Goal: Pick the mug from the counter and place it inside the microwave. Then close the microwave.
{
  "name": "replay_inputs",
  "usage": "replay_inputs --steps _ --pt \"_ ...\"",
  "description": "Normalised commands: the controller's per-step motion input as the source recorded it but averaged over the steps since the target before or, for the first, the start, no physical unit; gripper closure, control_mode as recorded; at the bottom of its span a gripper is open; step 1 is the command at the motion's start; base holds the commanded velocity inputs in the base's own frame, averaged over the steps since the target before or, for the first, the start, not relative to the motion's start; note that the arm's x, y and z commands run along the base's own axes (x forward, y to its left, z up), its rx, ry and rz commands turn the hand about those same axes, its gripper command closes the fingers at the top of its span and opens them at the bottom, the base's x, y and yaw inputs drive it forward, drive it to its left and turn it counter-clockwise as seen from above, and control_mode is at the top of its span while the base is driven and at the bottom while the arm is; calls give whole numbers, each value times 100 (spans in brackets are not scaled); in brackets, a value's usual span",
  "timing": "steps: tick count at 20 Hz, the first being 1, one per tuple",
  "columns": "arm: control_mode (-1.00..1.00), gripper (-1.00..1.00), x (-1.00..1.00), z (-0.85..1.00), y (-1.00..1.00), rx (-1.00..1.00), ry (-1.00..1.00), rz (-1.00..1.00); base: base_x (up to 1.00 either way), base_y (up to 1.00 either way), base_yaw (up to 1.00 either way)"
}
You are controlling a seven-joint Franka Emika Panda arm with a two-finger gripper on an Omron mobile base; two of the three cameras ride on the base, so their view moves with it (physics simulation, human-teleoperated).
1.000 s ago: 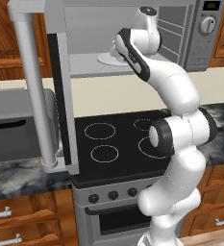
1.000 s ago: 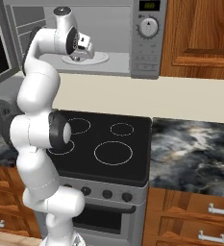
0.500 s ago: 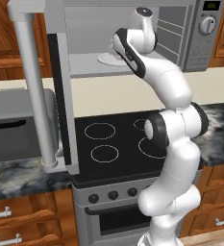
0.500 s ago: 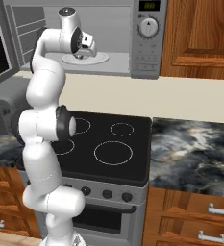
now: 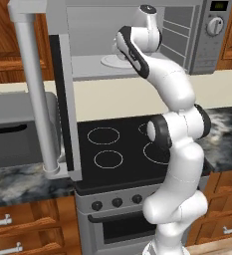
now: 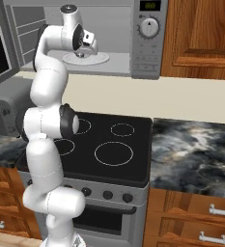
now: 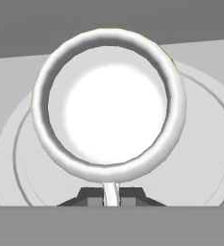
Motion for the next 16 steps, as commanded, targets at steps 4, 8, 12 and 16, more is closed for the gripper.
replay_inputs --steps 4,8,12,16 --pt "-100 -100 0 0 0 0 0 0 0 0 0" --pt "-100 -100 -9 0 0 0 0 0 0 0 0" --pt "-100 -100 -44 0 0 0 -2 0 0 0 0" --pt "-100 -100 -94 0 0 0 -6 0 0 0 0"
